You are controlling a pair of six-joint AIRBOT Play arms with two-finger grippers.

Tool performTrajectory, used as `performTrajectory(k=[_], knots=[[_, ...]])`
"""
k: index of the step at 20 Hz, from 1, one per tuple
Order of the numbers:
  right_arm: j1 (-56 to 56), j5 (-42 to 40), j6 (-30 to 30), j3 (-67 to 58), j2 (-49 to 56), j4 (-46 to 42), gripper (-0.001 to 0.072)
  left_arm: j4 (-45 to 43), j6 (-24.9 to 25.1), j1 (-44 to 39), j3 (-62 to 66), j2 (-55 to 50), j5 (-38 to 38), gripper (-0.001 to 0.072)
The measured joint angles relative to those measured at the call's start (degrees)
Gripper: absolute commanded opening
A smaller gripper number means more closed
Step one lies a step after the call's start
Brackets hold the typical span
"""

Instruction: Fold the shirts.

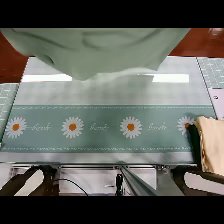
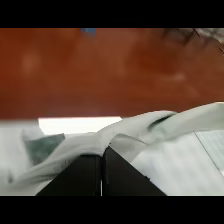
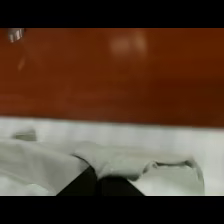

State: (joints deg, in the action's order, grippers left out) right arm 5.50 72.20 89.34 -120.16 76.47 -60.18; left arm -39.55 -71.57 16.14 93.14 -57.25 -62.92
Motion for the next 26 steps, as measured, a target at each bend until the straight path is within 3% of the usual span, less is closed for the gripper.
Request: performTrajectory(k=[3, 7, 12, 17, 21, 26], knots=[[-0.2, 0.5, -1.5, 2.3, -12.5, -1.5, 0.0023, -9.3, -3.5, 0.0, 10.2, 5.6, -2.1, 0.0018], [-0.3, 5.6, -2.3, 5.0, -25.6, -5.6, 0.0023, -21.8, -6.2, -0.4, 14.6, 14.8, -7.1, 0.0018], [-0.3, 16.0, 0.2, 5.9, -34.4, -9.0, 0.0023, -34.6, -9.9, -5.5, 11.6, 25.3, -10.6, 0.0018], [-0.3, 22.3, 2.2, 8.3, -36.7, -10.4, 0.0023, -43.9, -12.9, -9.0, 2.8, 28.8, -12.4, 0.0018], [-0.3, 20.5, 2.4, 19.3, -37.1, -10.7, 0.0023, -45.0, -13.8, -9.6, -5.7, 25.9, -11.0, 0.0018], [-0.3, 6.5, 1.2, 40.7, -32.6, -10.7, 0.0023, -42.0, -14.0, -10.3, -13.4, 13.4, -5.1, 0.0018]])
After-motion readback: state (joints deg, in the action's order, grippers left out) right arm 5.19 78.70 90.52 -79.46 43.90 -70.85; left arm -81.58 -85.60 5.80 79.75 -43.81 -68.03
